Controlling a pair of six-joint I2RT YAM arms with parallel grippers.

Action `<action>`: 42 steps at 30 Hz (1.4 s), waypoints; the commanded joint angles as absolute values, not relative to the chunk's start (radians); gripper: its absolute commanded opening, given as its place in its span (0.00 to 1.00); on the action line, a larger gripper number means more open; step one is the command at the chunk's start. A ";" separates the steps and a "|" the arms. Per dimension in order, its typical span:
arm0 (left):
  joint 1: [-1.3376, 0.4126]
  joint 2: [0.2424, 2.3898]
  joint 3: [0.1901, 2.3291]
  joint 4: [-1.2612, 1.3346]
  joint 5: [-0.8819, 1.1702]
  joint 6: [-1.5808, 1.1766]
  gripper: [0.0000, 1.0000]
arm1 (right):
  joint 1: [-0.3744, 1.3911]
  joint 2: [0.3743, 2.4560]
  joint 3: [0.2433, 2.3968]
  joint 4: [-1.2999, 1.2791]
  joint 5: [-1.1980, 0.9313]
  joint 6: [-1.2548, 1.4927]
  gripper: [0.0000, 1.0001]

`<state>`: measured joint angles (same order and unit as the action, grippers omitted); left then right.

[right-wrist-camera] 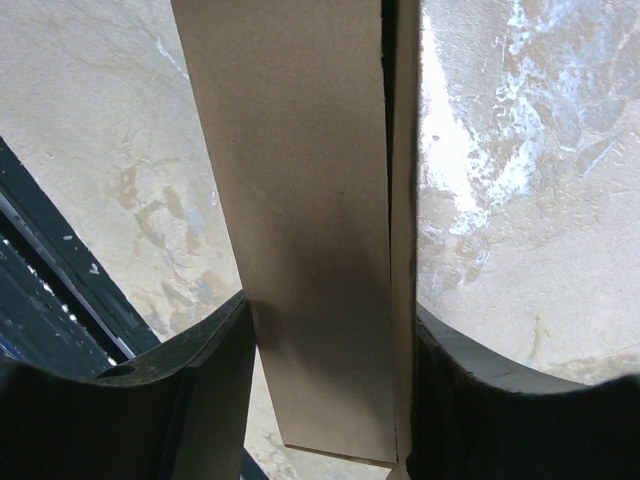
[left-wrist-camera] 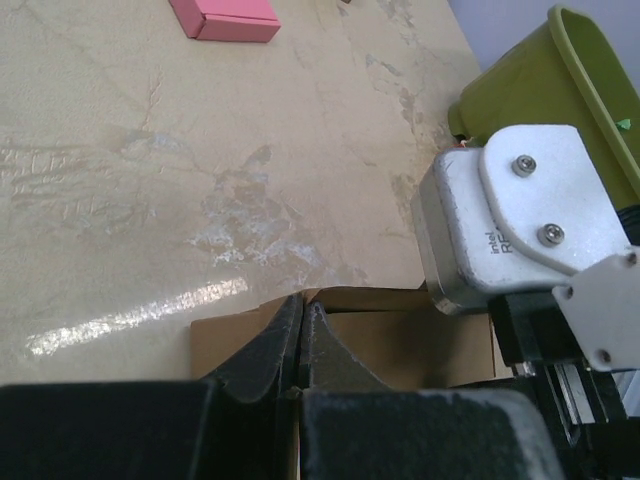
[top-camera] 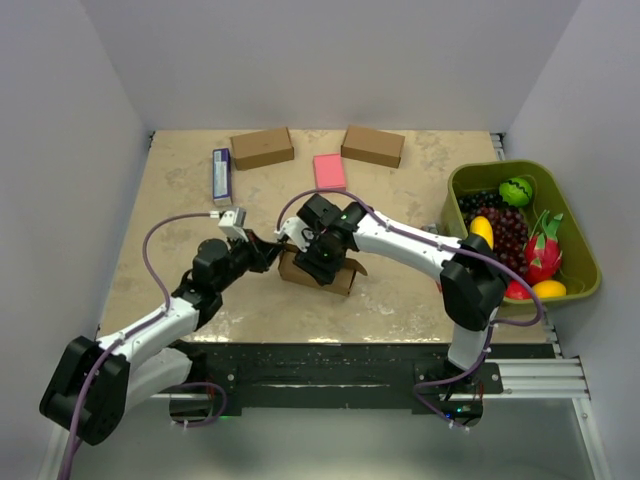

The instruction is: Fold the paper box

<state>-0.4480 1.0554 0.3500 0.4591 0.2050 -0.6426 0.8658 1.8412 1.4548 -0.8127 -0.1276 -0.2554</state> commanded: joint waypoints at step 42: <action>-0.511 1.088 0.486 0.014 0.109 -0.440 0.00 | 0.831 1.424 1.316 -0.842 0.281 0.182 0.99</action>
